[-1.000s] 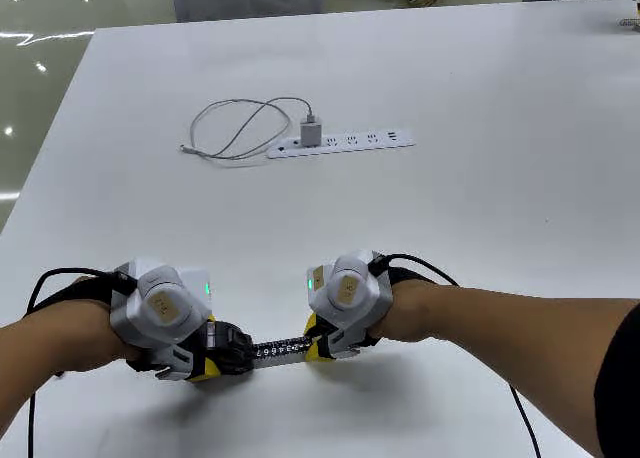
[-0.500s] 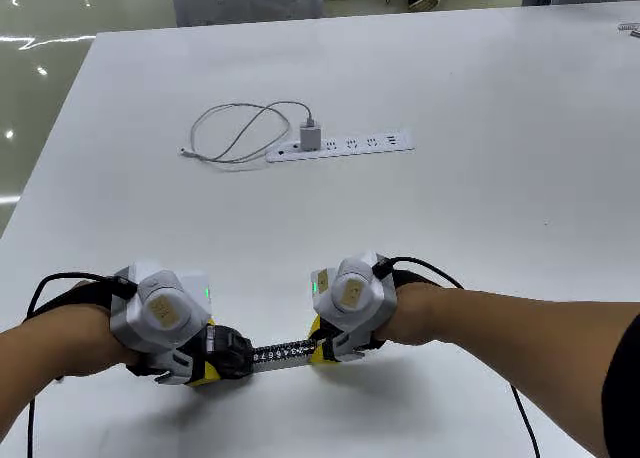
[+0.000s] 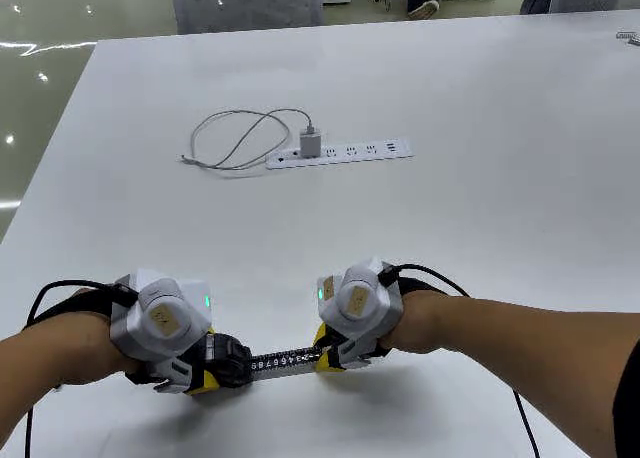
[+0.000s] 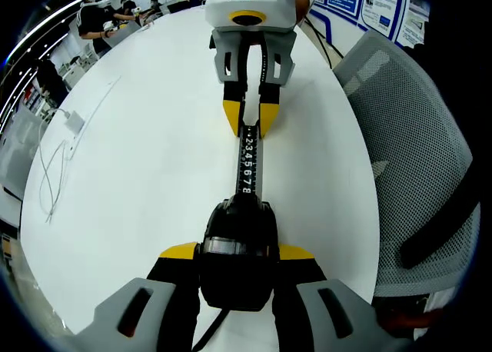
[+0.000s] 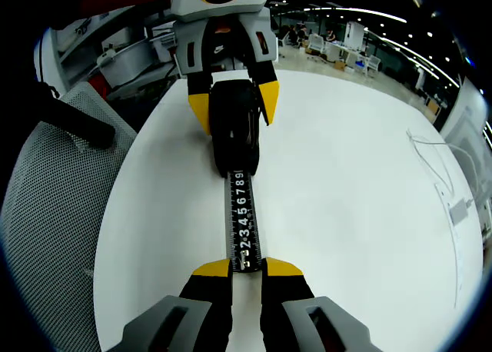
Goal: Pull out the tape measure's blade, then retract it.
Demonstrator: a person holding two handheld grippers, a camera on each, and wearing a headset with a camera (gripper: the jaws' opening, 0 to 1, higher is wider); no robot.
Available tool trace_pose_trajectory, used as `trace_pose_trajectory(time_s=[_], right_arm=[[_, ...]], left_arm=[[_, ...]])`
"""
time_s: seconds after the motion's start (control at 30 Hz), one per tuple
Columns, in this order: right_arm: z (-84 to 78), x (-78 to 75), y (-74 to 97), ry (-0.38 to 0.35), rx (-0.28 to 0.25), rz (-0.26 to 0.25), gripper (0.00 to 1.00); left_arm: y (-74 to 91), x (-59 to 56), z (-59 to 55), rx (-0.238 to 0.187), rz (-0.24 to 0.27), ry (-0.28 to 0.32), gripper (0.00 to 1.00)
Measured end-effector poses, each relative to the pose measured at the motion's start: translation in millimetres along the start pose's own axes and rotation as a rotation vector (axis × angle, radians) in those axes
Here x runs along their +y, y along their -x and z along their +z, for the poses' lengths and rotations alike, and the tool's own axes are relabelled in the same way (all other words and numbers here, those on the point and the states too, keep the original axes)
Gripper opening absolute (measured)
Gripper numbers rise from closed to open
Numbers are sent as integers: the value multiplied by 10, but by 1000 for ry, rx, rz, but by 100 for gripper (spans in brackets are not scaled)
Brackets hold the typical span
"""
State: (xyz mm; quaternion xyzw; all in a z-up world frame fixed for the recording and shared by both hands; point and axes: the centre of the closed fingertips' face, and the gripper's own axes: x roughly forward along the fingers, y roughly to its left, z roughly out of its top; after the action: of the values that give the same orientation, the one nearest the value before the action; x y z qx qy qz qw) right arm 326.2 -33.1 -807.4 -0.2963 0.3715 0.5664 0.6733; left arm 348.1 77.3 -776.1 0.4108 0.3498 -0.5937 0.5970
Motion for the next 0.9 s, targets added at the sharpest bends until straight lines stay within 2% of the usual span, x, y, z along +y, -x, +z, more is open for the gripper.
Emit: trace_pose_trajectory(time_s=[0.9], right_arm=[[-132, -6, 89, -17, 7, -10, 9]], left_arm=[[-8, -3, 13, -3, -12, -12, 31]])
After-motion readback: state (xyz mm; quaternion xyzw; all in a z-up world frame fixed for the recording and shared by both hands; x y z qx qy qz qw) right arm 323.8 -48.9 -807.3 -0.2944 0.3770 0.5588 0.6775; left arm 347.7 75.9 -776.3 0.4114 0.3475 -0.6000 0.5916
